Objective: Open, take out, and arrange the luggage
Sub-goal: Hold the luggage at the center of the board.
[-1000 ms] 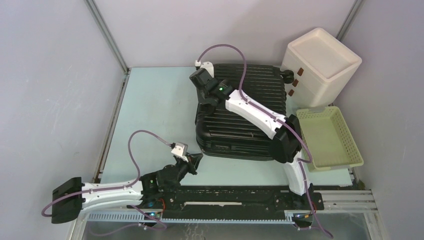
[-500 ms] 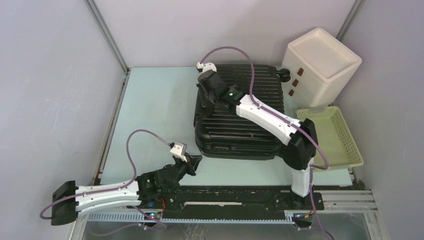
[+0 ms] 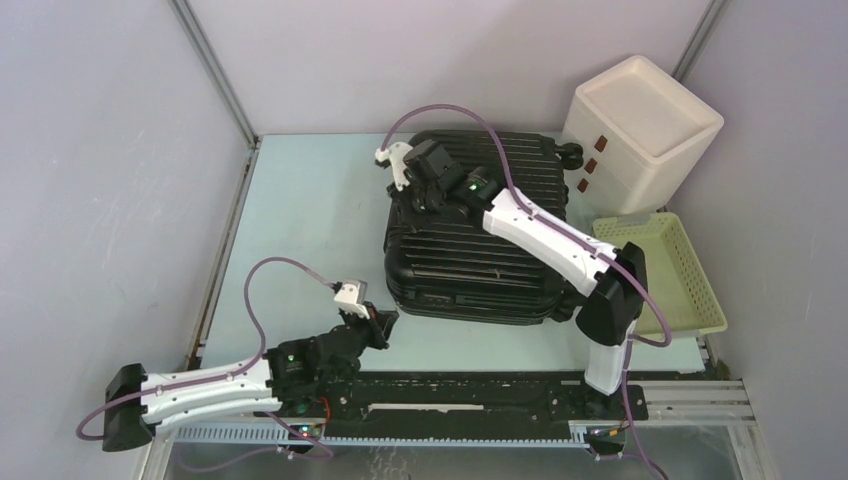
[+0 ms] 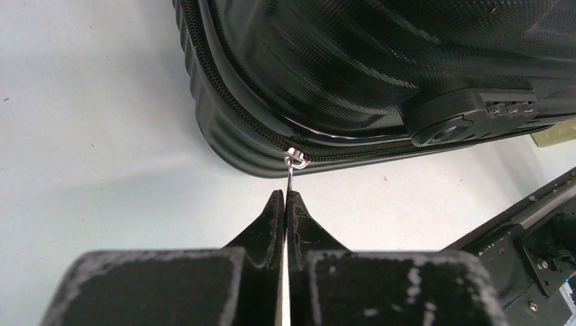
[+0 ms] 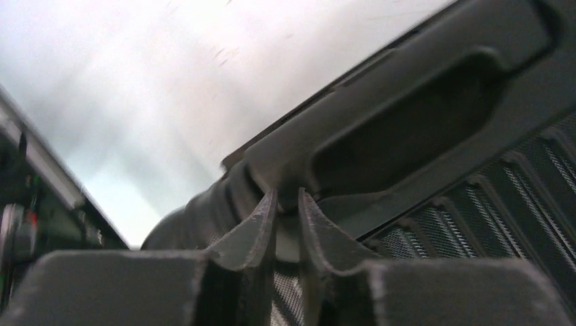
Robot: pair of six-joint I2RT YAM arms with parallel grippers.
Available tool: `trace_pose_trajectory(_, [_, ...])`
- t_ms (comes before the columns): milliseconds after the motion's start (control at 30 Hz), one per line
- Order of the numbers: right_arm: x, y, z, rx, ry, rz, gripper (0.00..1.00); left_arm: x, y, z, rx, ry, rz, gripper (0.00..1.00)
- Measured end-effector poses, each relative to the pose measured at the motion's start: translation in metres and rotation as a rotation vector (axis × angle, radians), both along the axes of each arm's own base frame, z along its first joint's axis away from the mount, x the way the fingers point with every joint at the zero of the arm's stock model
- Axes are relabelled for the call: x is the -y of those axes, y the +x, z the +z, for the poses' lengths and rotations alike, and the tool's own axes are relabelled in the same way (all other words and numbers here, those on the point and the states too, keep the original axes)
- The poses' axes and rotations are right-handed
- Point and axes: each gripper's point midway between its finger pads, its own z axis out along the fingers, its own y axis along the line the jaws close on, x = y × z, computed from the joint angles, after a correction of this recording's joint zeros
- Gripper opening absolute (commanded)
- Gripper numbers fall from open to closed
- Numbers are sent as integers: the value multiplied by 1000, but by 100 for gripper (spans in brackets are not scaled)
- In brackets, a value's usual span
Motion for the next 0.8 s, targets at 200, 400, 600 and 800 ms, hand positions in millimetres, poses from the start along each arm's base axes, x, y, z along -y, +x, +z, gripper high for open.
trace_pose_trajectory(200, [22,-58,16,-85,-24,435,100,1,0,-1,0,24,-8,0])
trace_pose_trajectory(400, [73,-124,42,-29,1,710,100,0,0,2,20,34,-22,0])
trace_pose_trajectory(600, [133,-145,36,15,29,756,100,-2,0,4,28,40,-27,0])
trace_pose_trajectory(800, [218,-134,35,151,44,559,100,-1,-1,2,36,66,-41,0])
